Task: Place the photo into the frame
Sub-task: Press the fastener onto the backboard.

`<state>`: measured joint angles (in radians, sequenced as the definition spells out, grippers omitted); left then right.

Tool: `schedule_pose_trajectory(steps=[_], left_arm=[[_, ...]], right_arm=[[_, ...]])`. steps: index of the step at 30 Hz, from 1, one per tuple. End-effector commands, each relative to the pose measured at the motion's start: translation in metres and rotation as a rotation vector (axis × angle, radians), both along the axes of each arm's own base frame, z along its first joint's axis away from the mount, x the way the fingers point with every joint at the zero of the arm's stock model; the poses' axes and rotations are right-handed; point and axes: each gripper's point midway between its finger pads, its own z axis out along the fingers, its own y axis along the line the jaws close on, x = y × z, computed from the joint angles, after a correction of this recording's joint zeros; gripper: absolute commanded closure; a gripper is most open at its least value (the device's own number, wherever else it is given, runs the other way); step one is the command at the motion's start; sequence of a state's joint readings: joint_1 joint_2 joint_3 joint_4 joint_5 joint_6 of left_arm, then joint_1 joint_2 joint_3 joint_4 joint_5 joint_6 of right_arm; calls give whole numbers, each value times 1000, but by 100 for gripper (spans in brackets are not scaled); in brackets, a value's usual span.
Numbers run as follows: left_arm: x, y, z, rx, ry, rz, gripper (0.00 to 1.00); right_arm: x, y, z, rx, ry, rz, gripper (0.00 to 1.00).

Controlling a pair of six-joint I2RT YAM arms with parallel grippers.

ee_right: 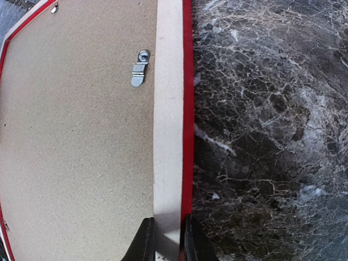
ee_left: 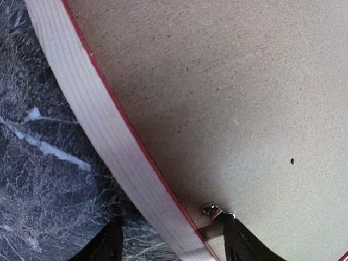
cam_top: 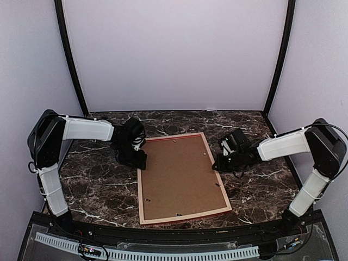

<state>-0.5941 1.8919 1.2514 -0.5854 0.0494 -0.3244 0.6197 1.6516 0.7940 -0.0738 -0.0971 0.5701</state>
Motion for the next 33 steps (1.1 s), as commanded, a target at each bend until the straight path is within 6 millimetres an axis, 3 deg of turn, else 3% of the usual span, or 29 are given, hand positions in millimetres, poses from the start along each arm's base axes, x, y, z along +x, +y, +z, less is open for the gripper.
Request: schedule_pose_trajectory(steps=[1,11,26,33], left_arm=[[11,-11,-2,-19,-28,-13,34],[32,-20,13,-35,-102,-5,33],[16,-12,16,-40,-80,-11,29],[17,-8,8,-9,-76,-1,38]], right_arm=[[-16,-3,-23,-22,81,12,94],[-14,-1,-24,-23,84,19,95],[-18,-1,-30,-12,93,19,95],[-19,-2,-28,-10,89,17,95]])
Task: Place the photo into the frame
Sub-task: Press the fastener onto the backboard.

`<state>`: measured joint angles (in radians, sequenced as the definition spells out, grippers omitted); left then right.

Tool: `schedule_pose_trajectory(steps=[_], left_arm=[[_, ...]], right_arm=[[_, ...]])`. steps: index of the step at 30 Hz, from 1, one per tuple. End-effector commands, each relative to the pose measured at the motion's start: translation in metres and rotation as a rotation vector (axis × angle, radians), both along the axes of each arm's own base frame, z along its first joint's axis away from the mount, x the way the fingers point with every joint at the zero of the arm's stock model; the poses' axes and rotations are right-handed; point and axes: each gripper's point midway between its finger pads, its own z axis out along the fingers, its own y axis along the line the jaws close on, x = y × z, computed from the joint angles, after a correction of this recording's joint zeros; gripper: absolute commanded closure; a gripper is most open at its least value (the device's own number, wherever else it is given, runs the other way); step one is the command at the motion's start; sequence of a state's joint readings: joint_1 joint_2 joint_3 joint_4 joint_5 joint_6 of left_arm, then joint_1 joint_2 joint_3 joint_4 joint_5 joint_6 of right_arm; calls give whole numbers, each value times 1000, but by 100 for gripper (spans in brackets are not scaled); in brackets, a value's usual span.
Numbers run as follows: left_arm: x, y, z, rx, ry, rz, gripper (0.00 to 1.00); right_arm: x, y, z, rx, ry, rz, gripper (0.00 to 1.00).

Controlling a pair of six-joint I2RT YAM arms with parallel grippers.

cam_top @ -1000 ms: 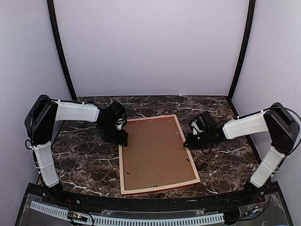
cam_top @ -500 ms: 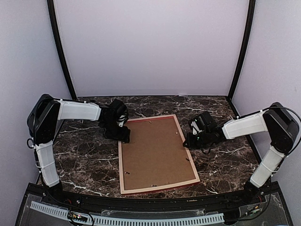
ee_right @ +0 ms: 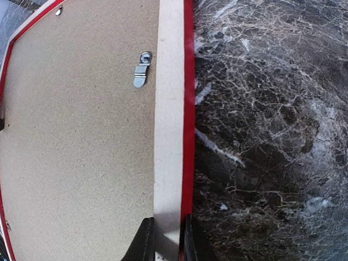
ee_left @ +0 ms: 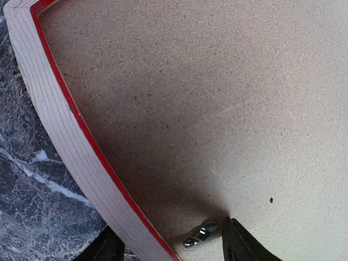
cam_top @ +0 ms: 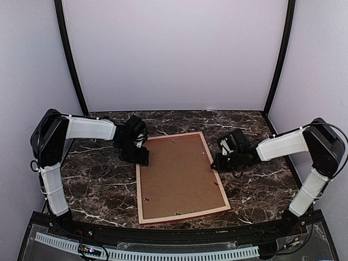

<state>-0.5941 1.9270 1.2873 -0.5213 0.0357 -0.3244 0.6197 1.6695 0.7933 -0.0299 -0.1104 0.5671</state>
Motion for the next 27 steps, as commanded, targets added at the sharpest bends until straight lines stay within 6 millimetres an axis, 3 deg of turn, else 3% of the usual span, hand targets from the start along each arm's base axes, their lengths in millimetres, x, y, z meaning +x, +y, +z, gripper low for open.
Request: schedule_pose_trajectory(steps=[1,18,27], left_arm=[[-4,4,6,17,-17,-4,41],[5,-4,-5,-25,-27,29,66],[5,-16,-6,-120,-14,59,73]], right_arm=[[-23,-8,-27,-34,104,7,95],[-26,-9,-27,-17,101,-4,95],[-31,-8,-28,-4,101,-14,97]])
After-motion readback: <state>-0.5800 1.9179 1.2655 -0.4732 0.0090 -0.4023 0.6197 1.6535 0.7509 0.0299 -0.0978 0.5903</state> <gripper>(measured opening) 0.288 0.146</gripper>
